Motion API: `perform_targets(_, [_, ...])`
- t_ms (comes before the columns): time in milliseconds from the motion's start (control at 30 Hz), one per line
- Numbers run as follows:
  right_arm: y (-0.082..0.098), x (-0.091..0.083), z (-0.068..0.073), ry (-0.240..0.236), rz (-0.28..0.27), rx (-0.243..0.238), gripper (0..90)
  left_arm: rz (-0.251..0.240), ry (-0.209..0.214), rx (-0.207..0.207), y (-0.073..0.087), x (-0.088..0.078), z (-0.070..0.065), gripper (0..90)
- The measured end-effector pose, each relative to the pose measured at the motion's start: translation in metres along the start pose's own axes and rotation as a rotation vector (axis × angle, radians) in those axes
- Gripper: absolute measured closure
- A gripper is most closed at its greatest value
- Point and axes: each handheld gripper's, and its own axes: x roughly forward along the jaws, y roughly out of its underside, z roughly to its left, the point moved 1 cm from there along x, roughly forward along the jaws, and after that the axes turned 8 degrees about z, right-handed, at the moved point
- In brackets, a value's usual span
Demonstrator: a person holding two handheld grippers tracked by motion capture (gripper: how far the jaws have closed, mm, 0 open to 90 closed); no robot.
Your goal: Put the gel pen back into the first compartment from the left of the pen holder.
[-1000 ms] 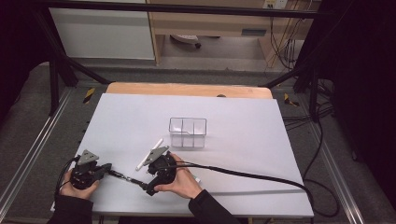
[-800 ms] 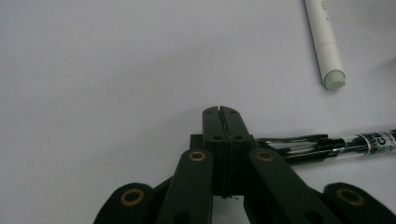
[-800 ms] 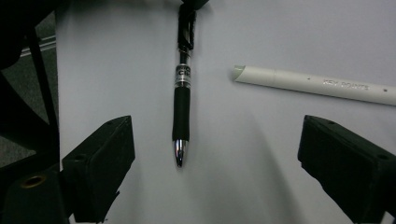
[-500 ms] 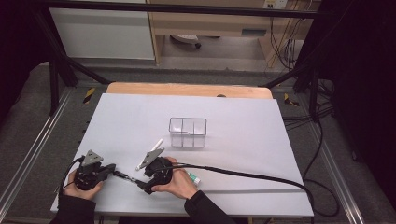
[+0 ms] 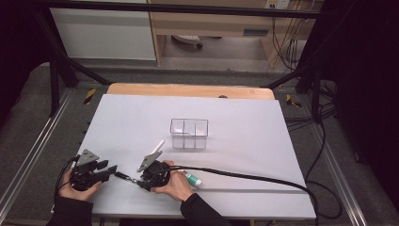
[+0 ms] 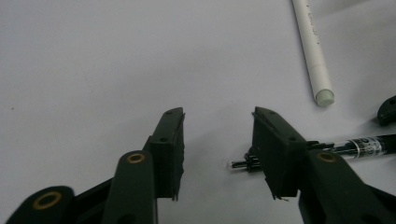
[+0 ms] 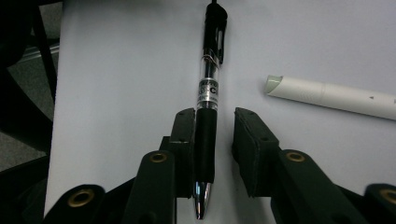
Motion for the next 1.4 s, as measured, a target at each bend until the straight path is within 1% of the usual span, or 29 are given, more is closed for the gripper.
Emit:
perform_targets(67, [0.0, 0.0, 0.0, -0.016, 0.0, -0.002, 73.8, 0.007, 0.003, 0.0, -0.001, 0.001, 0.0, 47.1])
perform_targets(167, [0.001, 0.001, 0.0, -0.022, -0.004, -0.003, 75.9, 0.009, 0.008, -0.007, -0.002, 0.001, 0.0, 39.5])
perform_targets(233, [0.001, 0.001, 0.0, -0.02, -0.007, -0.009, 76.8, 0.004, 0.016, -0.011, -0.003, 0.0, 0.0, 36.8])
perform_targets(300, [0.001, 0.001, 0.001, -0.025, -0.007, -0.007, 78.9, 0.002, 0.021, -0.01, -0.003, 0.0, 0.0, 32.8])
perform_targets(467, [0.001, 0.0, 0.0, -0.034, -0.004, -0.001, 80.0, 0.004, 0.03, -0.007, -0.005, -0.001, 0.0, 24.2])
perform_targets(600, [0.0, -0.007, -0.001, -0.037, -0.014, -0.014, 80.2, -0.003, 0.037, 0.003, -0.007, -0.002, -0.002, 18.9])
perform_targets(700, [-0.003, -0.018, -0.003, -0.032, -0.005, -0.02, 80.3, -0.007, 0.042, 0.015, -0.008, -0.004, -0.003, 15.4])
perform_targets(833, [-0.005, -0.034, -0.006, -0.012, 0.007, -0.03, 80.3, -0.011, 0.044, 0.03, -0.01, -0.005, -0.006, 12.0])
perform_targets(900, [-0.003, -0.043, -0.009, -0.007, 0.019, -0.028, 80.3, -0.013, 0.055, 0.036, -0.01, -0.006, -0.008, 10.3])
perform_targets(967, [0.001, -0.052, -0.011, -0.009, 0.023, -0.021, 80.3, -0.014, 0.058, 0.052, -0.012, -0.007, -0.01, 9.5])
perform_targets(1000, [0.003, -0.056, -0.012, 0.001, 0.031, -0.02, 80.3, -0.013, 0.06, 0.059, -0.012, -0.007, -0.011, 8.8])
perform_targets(1167, [0.016, -0.081, -0.023, 0.027, 0.042, -0.005, 80.3, -0.007, 0.086, 0.113, -0.017, -0.005, -0.022, 6.1])
perform_targets(1267, [0.023, -0.096, -0.029, 0.03, 0.038, -0.007, 80.3, -0.006, 0.1, 0.145, -0.022, -0.003, -0.031, 5.7])
perform_targets(1400, [0.03, -0.113, -0.032, 0.046, 0.038, -0.018, 80.3, -0.012, 0.113, 0.209, -0.031, -0.002, -0.046, 5.8])
